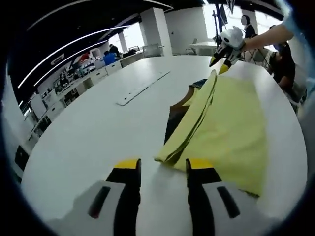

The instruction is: Fold the garment on the visible template until the final outline fits inside the template.

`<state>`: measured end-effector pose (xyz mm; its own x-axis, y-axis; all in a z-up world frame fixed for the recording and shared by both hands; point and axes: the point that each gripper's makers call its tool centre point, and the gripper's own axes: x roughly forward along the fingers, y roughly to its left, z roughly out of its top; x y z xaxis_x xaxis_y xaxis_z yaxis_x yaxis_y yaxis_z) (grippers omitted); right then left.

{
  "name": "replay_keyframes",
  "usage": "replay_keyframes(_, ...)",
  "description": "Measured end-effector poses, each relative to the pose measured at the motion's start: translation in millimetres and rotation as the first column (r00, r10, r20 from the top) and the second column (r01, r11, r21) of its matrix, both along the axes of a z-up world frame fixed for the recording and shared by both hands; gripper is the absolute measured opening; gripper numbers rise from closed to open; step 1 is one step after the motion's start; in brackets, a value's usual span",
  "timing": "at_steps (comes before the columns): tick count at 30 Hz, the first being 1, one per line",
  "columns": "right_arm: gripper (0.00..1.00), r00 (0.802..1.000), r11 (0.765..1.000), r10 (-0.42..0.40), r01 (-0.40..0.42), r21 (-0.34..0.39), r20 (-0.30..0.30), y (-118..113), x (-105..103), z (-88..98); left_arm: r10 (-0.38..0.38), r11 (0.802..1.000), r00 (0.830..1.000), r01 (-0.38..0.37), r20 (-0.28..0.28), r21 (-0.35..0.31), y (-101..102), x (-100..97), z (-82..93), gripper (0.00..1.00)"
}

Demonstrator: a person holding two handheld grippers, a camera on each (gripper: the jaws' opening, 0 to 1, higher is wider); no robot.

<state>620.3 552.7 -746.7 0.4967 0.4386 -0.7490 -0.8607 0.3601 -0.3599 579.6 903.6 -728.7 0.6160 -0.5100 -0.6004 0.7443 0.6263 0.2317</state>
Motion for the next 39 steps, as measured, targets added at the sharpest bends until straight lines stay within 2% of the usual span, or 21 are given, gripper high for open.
replay_keyframes(2,0.29,0.999,0.999,0.03,-0.03,-0.023,0.013,3.7,-0.8,-2.5,-0.037,0.997,0.998,0.034,0.047,0.067,1.2,4.3,1.2,0.24)
replay_keyframes(7,0.26,0.997,0.997,0.064,-0.062,-0.055,0.031,9.8,-0.5,-6.0,-0.095,0.985,0.995,0.089,0.037,0.147,-1.6,1.2,-8.7,0.22)
replay_keyframes(15,0.18,0.99,0.988,0.131,-0.125,-0.09,0.062,15.6,-2.1,-4.8,-0.142,0.974,0.989,0.131,0.046,0.183,-7.3,0.7,-10.4,0.15)
replay_keyframes(20,0.0,0.986,0.986,0.149,-0.142,-0.09,0.07,14.9,-3.7,-1.3,-0.132,0.978,0.99,0.123,0.045,0.17,-7.1,1.5,-6.9,0.05)
replay_keyframes(23,0.0,0.99,0.991,0.127,-0.123,-0.061,0.063,16.0,-1.9,1.1,-0.106,0.982,0.994,0.098,0.042,0.164,-3.8,6.1,-6.6,0.01)
replay_keyframes(25,0.0,0.997,0.997,0.072,-0.072,-0.002,0.03,17.1,-0.8,2.1,-0.039,0.994,0.999,0.037,0.012,0.107,-3.1,9.3,-5.7,0.01)
replay_keyframes(26,0.0,0.999,0.999,0.044,-0.044,0.029,0.003,17.2,-0.2,2.3,0.007,0.998,1.0,-0.006,-0.02,0.055,-3.3,11.7,-4.6,0.0)
replay_keyframes(28,0.0,0.999,0.995,-0.03,0.033,0.097,-0.036,15.5,6.7,4.4,0.05,0.999,0.998,-0.05,-0.049,0.011,-1.8,16.3,-3.6,0.0)
replay_keyframes(29,0.0,0.996,0.988,-0.069,0.077,0.134,-0.061,15.0,10.5,5.2,0.095,0.995,0.991,-0.098,-0.093,-0.021,0.0,18.5,-5.5,0.0)
replay_keyframes(30,0.0,0.993,0.982,-0.096,0.106,0.154,-0.073,14.4,13.5,5.5,0.12,0.991,0.987,-0.126,-0.106,-0.043,0.7,21.3,-5.0,0.0)
replay_keyframes(31,0.0,0.986,0.972,-0.127,0.146,0.185,-0.107,15.1,15.7,4.7,0.154,0.981,0.977,-0.169,-0.145,-0.097,-0.8,24.2,-4.7,0.0)
replay_keyframes(32,0.0,0.981,0.965,-0.146,0.17,0.201,-0.128,15.9,16.9,3.5,0.19,0.967,0.963,-0.217,-0.188,-0.133,-0.2,25.7,-5.8,0.0)
replay_keyframes(34,0.0,0.967,0.947,-0.19,0.226,0.226,-0.171,16.3,20.8,-0.5,0.25,0.926,0.928,-0.312,-0.277,-0.211,-0.3,30.1,-6.5,0.0)
replay_keyframes(36,0.0,0.959,0.941,-0.211,0.252,0.228,-0.19,16.0,24.9,-4.6,0.283,0.897,0.896,-0.374,-0.343,-0.236,2.0,31.8,-10.6,0.0)
replay_keyframes(39,0.0,0.944,0.928,-0.237,0.289,0.234,-0.228,16.8,28.1,-9.8,0.31,0.872,0.86,-0.427,-0.404,-0.238,4.3,32.4,-16.8,0.0)
